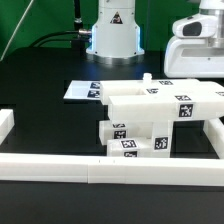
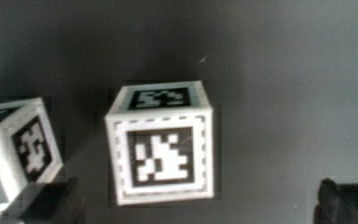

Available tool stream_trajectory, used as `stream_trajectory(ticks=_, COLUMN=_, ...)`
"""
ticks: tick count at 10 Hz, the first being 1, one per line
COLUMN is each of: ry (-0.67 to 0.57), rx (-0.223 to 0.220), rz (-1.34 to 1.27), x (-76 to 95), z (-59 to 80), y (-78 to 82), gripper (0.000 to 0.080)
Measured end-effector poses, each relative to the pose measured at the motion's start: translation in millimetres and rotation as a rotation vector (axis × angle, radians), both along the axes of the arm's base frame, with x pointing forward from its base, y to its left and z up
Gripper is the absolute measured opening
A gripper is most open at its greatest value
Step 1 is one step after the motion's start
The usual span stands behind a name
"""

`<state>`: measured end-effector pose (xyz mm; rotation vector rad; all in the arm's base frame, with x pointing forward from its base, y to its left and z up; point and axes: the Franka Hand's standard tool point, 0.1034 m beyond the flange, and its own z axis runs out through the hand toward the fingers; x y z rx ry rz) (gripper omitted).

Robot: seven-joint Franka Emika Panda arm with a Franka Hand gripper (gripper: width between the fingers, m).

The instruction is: Assemble chair

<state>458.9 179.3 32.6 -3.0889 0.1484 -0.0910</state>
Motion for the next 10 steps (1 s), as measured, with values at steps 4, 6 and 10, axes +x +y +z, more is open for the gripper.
stream_trajectory(ticks=4, ry=0.005, rx=0.000, rz=0.001, x=-1.9, z=-2.9, y=4.4, gripper=0.0648)
stream_trajectory(ticks=6, ry=0.024, rx=-0.002, rz=0.009, x=-4.9, z=-1.6, y=7.9, gripper=0.0648)
stream_trajectory(ticks=10, ry=0.022, rx=-0.003, rz=0.013, x=-4.5, z=-3.5, y=6.1, gripper=0.0648)
